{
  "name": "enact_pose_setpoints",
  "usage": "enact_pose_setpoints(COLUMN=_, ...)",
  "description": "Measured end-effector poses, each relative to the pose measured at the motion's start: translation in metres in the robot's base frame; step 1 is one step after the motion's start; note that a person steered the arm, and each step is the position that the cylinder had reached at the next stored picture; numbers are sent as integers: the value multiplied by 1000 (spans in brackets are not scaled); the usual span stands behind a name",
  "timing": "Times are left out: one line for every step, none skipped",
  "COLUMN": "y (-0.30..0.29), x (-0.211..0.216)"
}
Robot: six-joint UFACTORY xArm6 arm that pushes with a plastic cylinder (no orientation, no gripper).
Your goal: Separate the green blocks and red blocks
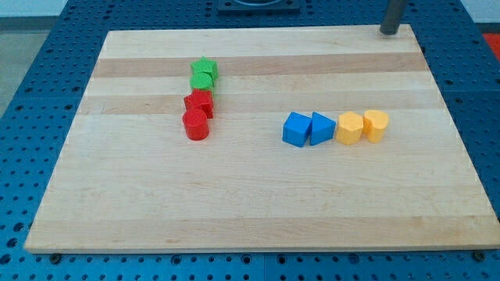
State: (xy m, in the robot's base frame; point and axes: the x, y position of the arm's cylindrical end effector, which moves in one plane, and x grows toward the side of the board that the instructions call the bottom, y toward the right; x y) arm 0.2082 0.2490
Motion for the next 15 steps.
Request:
enact_pose_setpoints(y=-7, x=25)
enact_pose_setpoints(y=-26, x=63)
enact_pose_setpoints(y=-63, x=70)
enact_pose_setpoints(y=-71, x=76)
enact_pose_setpoints(y=-90, x=94)
enact_pose_setpoints(y=-127, x=120)
enact_pose_setpoints(y=-172, x=132)
enact_pose_setpoints(y=-198, x=146)
enact_pose_setpoints(y=-232, x=158)
enact_pose_setpoints(y=-260, x=160)
enact_pose_setpoints(y=-276, x=160)
enact_pose_setpoints(y=-301, x=160)
enact_pose_setpoints(y=-322, x=160)
enact_pose_setpoints(y=-334, x=160)
enact_pose_setpoints(y=-345, x=160)
